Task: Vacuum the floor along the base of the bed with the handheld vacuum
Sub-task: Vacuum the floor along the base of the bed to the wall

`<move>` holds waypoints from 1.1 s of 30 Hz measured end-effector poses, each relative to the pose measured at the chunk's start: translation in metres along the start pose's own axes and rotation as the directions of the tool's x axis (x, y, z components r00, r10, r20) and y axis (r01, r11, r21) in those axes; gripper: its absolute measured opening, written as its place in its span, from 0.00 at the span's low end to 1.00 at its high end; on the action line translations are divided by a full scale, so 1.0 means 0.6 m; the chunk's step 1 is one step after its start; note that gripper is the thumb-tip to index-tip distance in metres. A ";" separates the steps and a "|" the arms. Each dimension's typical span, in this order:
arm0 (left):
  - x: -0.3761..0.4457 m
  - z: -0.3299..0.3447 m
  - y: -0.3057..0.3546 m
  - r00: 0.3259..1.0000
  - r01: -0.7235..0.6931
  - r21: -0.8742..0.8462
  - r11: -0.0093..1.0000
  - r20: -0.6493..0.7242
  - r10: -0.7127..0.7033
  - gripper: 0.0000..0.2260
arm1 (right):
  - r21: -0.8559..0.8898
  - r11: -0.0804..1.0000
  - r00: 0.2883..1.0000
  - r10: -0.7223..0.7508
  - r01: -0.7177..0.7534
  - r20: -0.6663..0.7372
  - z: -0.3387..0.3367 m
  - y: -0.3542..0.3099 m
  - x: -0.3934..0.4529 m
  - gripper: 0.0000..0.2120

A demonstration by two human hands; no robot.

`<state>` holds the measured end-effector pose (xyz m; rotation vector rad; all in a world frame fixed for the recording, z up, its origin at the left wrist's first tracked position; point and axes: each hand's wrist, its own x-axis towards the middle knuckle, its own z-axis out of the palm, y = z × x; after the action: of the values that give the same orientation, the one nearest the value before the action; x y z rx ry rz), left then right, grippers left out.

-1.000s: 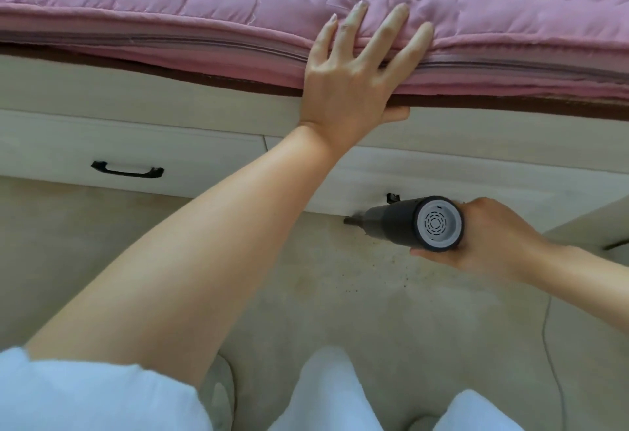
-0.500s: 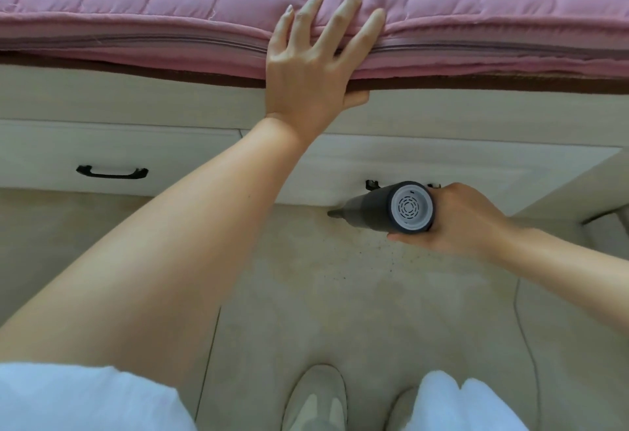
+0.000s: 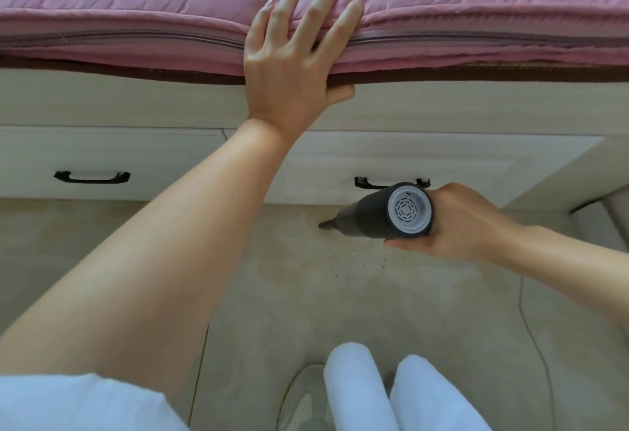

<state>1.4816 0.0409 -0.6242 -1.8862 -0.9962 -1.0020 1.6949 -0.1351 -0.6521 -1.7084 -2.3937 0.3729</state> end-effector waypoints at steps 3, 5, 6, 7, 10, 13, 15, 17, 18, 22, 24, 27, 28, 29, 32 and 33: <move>-0.001 0.001 -0.002 1.000 -0.003 0.001 1.000 -0.009 0.003 0.40 | 0.013 0.999 0.999 0.040 -0.040 0.011 0.007 0.000 0.008 0.26; -0.002 0.002 -0.002 1.000 -0.004 0.011 1.000 -0.016 0.004 0.41 | 0.030 0.998 0.998 0.059 -0.060 0.032 0.008 0.002 0.007 0.24; -0.003 0.004 -0.002 1.000 -0.004 0.013 1.000 -0.015 0.004 0.41 | 0.050 0.997 0.997 0.062 -0.064 0.044 0.007 0.002 0.005 0.22; -0.003 0.005 -0.001 1.000 -0.003 0.009 1.000 -0.014 0.004 0.41 | 0.075 0.995 0.996 0.063 -0.067 0.058 0.004 0.003 0.002 0.19; -0.002 0.006 -0.001 1.000 -0.006 0.010 1.000 -0.026 0.006 0.41 | 0.132 0.990 0.993 0.028 -0.043 0.116 -0.007 0.002 -0.007 0.20; -0.001 0.006 0.000 0.999 -0.005 0.019 1.000 -0.038 0.005 0.41 | 0.140 0.988 0.989 0.047 -0.067 0.143 -0.009 0.005 -0.009 0.16; -0.001 0.007 0.000 0.999 -0.005 0.023 1.000 -0.044 0.006 0.41 | 0.157 0.984 0.989 0.070 -0.089 0.127 -0.008 0.007 -0.007 0.15; -0.002 0.007 0.000 0.999 -0.004 0.024 1.000 -0.046 0.005 0.41 | 0.177 0.979 0.989 0.076 -0.098 0.126 -0.006 0.008 -0.003 0.15; -0.002 0.008 0.001 0.999 -0.005 0.024 1.000 -0.046 0.006 0.41 | 0.191 0.977 0.989 0.069 -0.093 0.130 -0.005 0.008 -0.001 0.15; -0.003 0.009 0.002 0.999 -0.004 0.031 1.000 -0.044 0.005 0.42 | 0.204 0.978 0.988 0.023 -0.054 0.154 -0.011 0.006 -0.005 0.16; -0.003 0.010 0.002 0.999 -0.001 0.027 1.000 -0.046 0.002 0.42 | 0.198 0.979 0.987 0.018 -0.051 0.162 -0.015 0.006 -0.007 0.17; -0.004 0.010 0.003 0.999 0.005 0.023 1.000 -0.051 -0.004 0.42 | 0.175 0.984 0.989 0.016 -0.042 0.147 -0.017 0.003 -0.004 0.15; -0.004 0.010 0.003 0.999 0.004 0.024 1.000 -0.054 -0.003 0.42 | 0.152 0.987 0.991 0.022 -0.042 0.133 -0.014 0.003 -0.002 0.14; -0.004 0.010 0.003 0.998 0.004 0.024 1.000 -0.056 -0.003 0.42 | 0.126 0.991 0.993 0.026 -0.040 0.112 -0.010 0.003 0.001 0.15; -0.003 0.010 0.003 0.998 0.007 0.025 1.000 -0.058 -0.006 0.41 | 0.059 0.997 0.997 0.050 -0.053 0.062 0.010 0.008 0.014 0.18; -0.004 0.010 0.003 0.998 0.008 0.028 1.000 -0.058 -0.006 0.41 | 0.042 0.998 0.998 0.052 -0.054 0.047 0.016 0.010 0.019 0.22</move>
<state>1.4842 0.0446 -0.6293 -1.8214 -0.9796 -1.0353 1.6937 -0.1235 -0.6632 -1.7662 -2.3566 0.4730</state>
